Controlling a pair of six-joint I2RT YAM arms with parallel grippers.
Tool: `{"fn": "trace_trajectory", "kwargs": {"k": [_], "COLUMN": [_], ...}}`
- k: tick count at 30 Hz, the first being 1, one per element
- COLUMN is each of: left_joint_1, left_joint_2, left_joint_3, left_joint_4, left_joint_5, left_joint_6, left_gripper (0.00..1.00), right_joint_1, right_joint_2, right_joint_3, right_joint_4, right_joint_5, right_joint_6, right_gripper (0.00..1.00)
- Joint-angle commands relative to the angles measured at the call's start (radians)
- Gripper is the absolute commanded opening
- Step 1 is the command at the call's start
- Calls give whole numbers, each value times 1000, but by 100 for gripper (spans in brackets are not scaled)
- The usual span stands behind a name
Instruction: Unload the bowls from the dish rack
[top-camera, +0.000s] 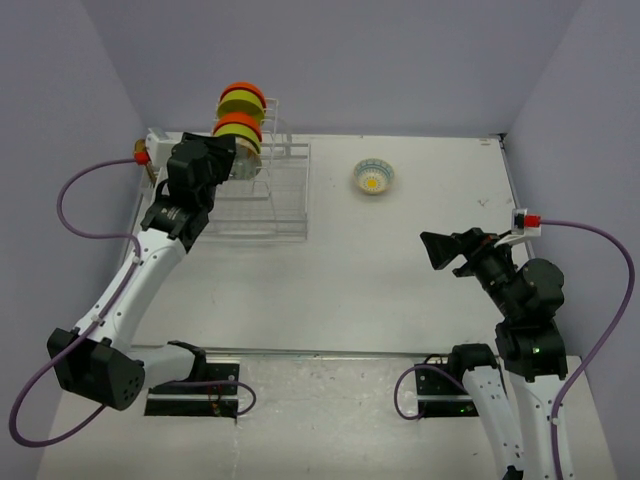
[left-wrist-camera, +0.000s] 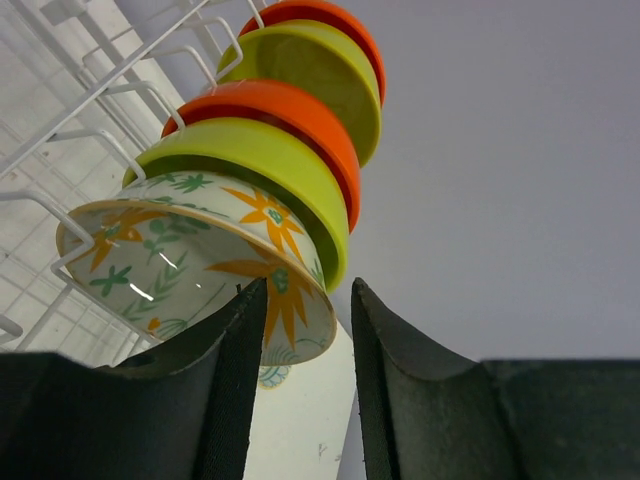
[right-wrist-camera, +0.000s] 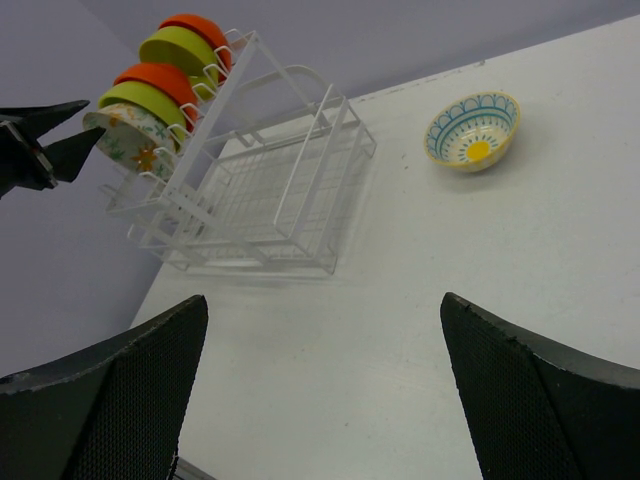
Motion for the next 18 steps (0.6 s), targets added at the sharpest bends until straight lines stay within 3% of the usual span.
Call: {"fn": "trace_trajectory", "kwargs": {"k": [1, 6, 9, 18], "left_joint_1": [14, 24, 32, 47], "left_joint_2": [16, 33, 34, 50], "left_joint_3": [34, 23, 17, 25], "left_joint_4": [41, 47, 80, 75], "left_joint_5": [-17, -13, 6, 15], "left_joint_6": [27, 23, 35, 42], "left_gripper": [40, 35, 26, 25], "right_joint_1": [1, 1, 1, 2], "right_joint_2": [-6, -6, -6, -6], "right_joint_3": [5, 1, -5, -11], "right_joint_4": [30, 34, 41, 54], "right_joint_5": [14, 5, 0, -21], "right_joint_6": [-11, -11, -11, -11], "right_gripper": [99, 99, 99, 99]}}
